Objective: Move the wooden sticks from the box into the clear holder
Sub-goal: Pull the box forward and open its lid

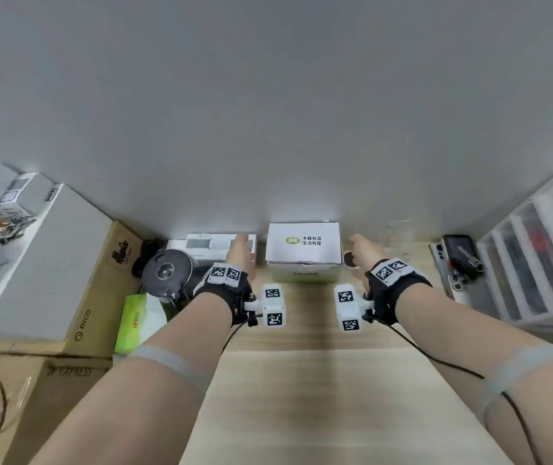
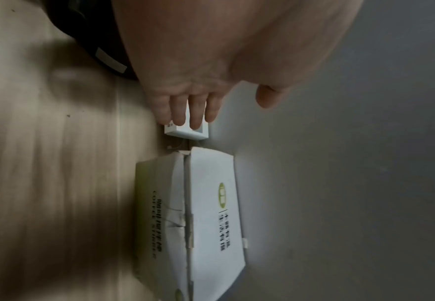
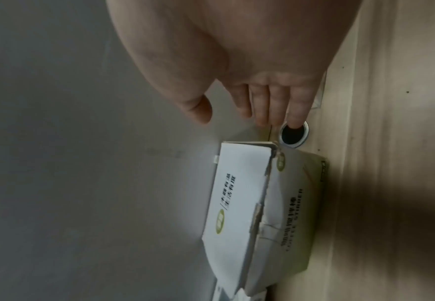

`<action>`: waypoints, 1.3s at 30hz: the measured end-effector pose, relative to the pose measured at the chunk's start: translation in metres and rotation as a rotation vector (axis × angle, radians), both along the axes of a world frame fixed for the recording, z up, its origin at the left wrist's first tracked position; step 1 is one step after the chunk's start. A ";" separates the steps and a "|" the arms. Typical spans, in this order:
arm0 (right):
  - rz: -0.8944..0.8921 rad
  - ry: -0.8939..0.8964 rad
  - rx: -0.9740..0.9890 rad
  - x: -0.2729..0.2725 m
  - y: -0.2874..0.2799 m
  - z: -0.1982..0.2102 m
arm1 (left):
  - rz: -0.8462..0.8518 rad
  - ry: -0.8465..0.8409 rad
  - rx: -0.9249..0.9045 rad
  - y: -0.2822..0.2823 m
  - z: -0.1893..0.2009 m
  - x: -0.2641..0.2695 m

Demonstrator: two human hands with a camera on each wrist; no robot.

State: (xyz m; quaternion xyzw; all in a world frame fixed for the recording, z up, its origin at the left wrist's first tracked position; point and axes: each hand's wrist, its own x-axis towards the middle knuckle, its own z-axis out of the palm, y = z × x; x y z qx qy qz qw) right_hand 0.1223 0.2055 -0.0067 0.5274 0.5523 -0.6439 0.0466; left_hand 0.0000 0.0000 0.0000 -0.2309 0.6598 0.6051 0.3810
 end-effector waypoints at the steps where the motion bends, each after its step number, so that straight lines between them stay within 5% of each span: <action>1: -0.006 -0.018 0.020 -0.003 -0.001 -0.005 | -0.027 -0.006 -0.017 0.003 -0.008 -0.002; 8: 0.039 -0.024 0.020 -0.017 -0.003 -0.029 | -0.035 -0.047 0.056 0.016 -0.021 0.006; 24: 0.226 -0.093 -0.054 0.022 -0.032 -0.024 | -0.207 -0.071 -0.205 -0.031 -0.043 0.018; 29: 0.321 -0.147 -0.021 0.048 -0.045 -0.077 | -0.305 -0.088 -0.260 -0.056 -0.016 0.061; 34: 0.369 -0.193 -0.010 0.081 -0.088 -0.020 | -0.374 -0.093 -0.333 -0.076 -0.006 0.086; 39: 0.369 -0.229 0.034 0.097 -0.103 -0.014 | -0.387 -0.103 -0.340 -0.093 -0.005 0.101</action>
